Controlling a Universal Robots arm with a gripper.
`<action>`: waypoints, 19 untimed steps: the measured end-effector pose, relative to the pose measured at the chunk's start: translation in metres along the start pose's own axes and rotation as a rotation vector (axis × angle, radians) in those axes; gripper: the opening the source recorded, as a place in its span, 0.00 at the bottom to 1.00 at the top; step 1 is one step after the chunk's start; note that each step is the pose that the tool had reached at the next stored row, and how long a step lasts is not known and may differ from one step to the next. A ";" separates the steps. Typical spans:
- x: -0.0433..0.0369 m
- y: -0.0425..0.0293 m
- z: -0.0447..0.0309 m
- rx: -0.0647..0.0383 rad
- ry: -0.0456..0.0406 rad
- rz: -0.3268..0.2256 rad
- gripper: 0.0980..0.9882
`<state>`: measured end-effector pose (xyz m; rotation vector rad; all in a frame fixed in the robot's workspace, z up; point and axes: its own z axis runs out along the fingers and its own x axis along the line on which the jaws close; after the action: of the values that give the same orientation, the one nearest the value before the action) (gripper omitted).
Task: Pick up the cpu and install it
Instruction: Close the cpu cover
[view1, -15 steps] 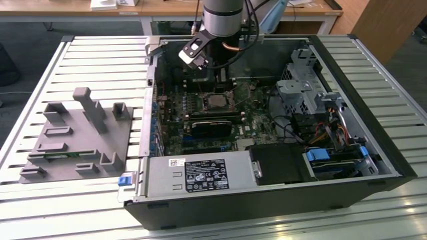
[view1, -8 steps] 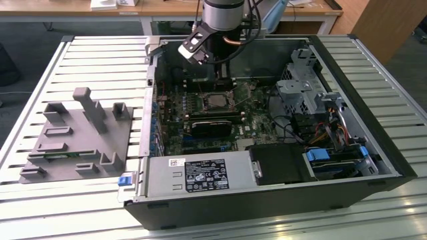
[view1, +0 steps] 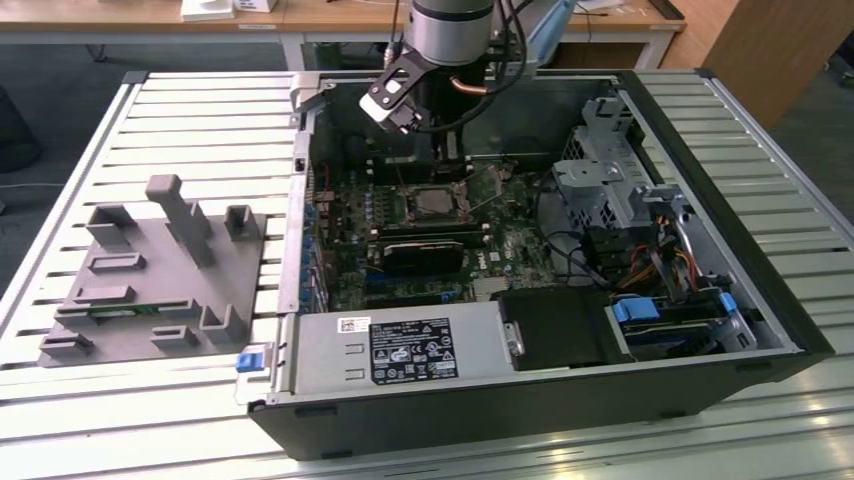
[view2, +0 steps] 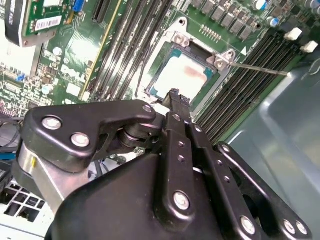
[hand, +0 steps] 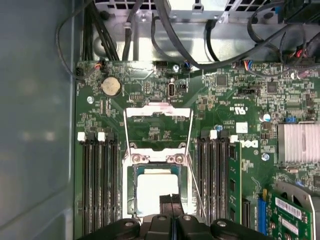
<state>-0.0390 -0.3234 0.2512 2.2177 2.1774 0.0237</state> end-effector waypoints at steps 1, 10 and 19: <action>0.0000 0.0023 0.0000 0.000 0.0007 0.000 0.01; 0.0001 0.0093 -0.0065 0.003 0.0071 0.000 0.01; 0.0003 0.0235 -0.0048 0.008 0.0067 0.000 0.01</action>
<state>-0.0157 -0.3234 0.2568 2.2252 2.1846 0.0226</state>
